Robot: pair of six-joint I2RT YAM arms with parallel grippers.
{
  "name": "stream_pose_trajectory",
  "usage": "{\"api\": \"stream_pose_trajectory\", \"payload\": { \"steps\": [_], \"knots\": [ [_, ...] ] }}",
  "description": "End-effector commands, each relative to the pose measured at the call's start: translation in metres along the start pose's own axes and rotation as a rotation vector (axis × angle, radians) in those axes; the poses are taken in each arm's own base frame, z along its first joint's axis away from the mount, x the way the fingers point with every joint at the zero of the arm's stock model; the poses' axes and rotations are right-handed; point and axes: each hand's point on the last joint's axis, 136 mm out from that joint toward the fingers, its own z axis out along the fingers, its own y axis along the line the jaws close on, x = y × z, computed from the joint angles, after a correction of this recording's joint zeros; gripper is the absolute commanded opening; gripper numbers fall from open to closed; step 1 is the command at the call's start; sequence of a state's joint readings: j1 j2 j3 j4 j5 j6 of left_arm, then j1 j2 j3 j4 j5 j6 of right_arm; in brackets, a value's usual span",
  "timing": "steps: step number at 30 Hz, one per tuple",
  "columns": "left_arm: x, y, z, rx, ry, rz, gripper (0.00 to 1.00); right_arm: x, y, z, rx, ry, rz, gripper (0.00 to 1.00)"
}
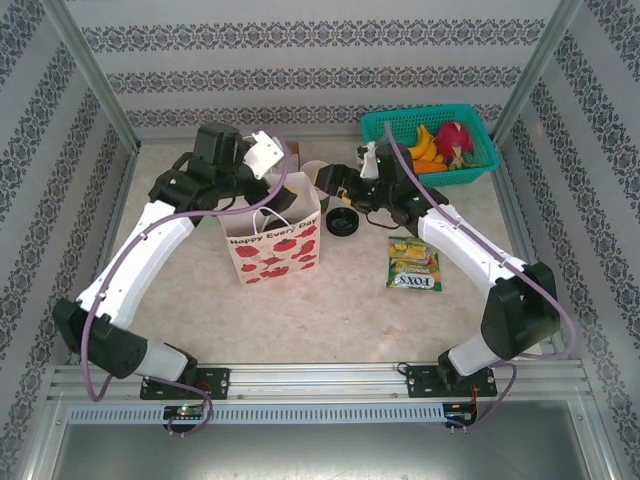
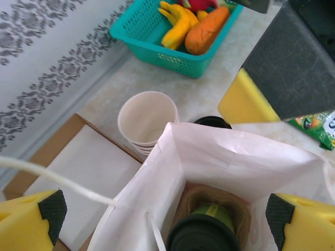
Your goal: Pack the takeout coffee
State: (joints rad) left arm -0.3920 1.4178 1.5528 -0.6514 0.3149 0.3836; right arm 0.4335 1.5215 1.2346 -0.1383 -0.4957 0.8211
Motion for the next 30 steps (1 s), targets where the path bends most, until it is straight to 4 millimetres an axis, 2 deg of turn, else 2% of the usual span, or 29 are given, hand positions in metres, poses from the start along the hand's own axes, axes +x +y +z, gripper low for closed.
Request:
{"api": "stream_pose_trajectory", "payload": {
  "steps": [1, 5, 7, 9, 11, 14, 18, 22, 28, 30],
  "knots": [
    [0.002, 0.026, -0.013, -0.137, -0.013, -0.085, 1.00, -0.011, -0.006, -0.014, 0.040, -0.060, -0.021, 0.98],
    [0.027, 0.054, -0.030, -0.336, 0.093, -0.223, 1.00, -0.017, -0.011, -0.016, 0.051, -0.071, -0.025, 0.98],
    [0.043, 0.072, -0.047, -0.481, 0.157, -0.340, 1.00, -0.022, -0.020, -0.018, 0.090, -0.103, -0.021, 0.98],
    [0.063, 0.081, -0.065, -0.589, 0.219, -0.461, 1.00, -0.027, -0.030, -0.020, 0.126, -0.133, -0.007, 0.98],
    [0.081, 0.075, -0.076, -0.617, 0.286, -0.584, 1.00, -0.031, -0.038, -0.020, 0.147, -0.145, 0.017, 0.98],
    [0.108, 0.060, -0.080, -0.607, 0.377, -0.751, 0.98, -0.035, -0.042, -0.018, 0.156, -0.144, 0.029, 0.98],
    [0.123, 0.042, -0.073, -0.516, 0.416, -0.903, 0.89, -0.037, -0.041, -0.014, 0.157, -0.129, 0.024, 0.98],
    [0.128, 0.023, -0.061, -0.401, 0.438, -0.975, 0.80, -0.039, -0.046, -0.012, 0.179, -0.133, 0.013, 0.98],
    [0.152, 0.021, -0.060, -0.412, 0.518, -0.991, 0.59, -0.039, -0.052, -0.007, 0.207, -0.122, 0.000, 0.98],
    [0.157, 0.024, -0.062, -0.431, 0.536, -0.980, 0.49, -0.040, -0.050, -0.007, 0.207, -0.123, -0.004, 0.98]
  ]
}}
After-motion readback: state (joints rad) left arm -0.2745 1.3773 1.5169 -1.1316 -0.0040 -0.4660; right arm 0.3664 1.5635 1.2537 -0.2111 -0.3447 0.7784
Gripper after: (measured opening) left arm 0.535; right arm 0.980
